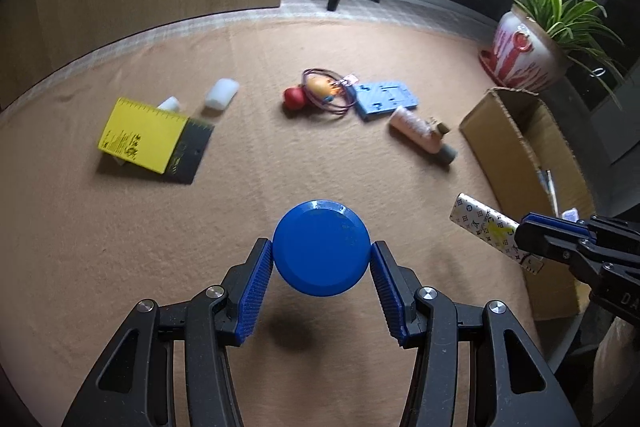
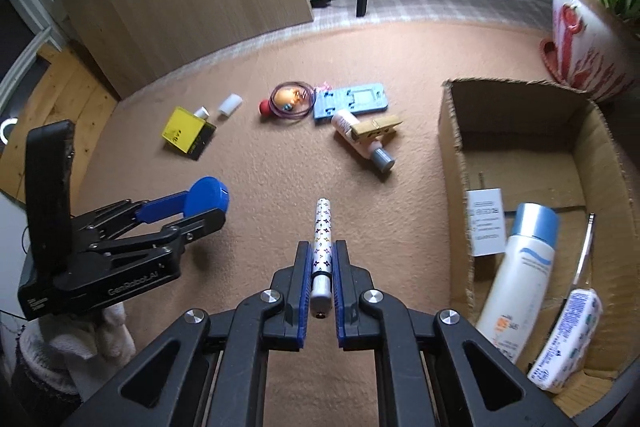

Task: Organize objects
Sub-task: 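Carry the lid and lighter into the box and open both tools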

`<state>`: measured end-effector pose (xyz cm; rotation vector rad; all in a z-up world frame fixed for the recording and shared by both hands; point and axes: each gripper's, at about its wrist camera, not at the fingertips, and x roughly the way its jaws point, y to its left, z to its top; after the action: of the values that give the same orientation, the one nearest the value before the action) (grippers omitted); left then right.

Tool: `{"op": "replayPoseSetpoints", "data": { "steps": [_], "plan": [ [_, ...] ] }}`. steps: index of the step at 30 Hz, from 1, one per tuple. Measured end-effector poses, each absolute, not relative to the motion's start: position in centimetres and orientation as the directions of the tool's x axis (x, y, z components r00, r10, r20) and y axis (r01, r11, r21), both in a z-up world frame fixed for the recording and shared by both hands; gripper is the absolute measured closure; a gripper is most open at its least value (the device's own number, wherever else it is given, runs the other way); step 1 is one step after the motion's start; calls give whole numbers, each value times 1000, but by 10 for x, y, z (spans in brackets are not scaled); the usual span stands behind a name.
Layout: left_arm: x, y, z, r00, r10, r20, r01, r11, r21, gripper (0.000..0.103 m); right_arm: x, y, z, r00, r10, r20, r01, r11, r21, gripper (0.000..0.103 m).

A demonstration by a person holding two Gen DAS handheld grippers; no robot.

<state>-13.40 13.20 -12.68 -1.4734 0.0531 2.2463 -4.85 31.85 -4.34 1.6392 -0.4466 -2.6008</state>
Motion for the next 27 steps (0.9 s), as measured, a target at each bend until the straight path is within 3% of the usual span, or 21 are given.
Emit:
{"op": "replayPoseSetpoints", "data": {
  "steps": [13,27],
  "plan": [
    [-115,214,-79,-321,463,-826,-537,-807,-244,49,3,393,3,-547,-17,-837,-268,-944,194,94],
    [-82,343,-60,-256,531,-807,-705,-674,-220,49,45,467,-14,-516,83,-852,-435,-883,177,94]
  ]
}}
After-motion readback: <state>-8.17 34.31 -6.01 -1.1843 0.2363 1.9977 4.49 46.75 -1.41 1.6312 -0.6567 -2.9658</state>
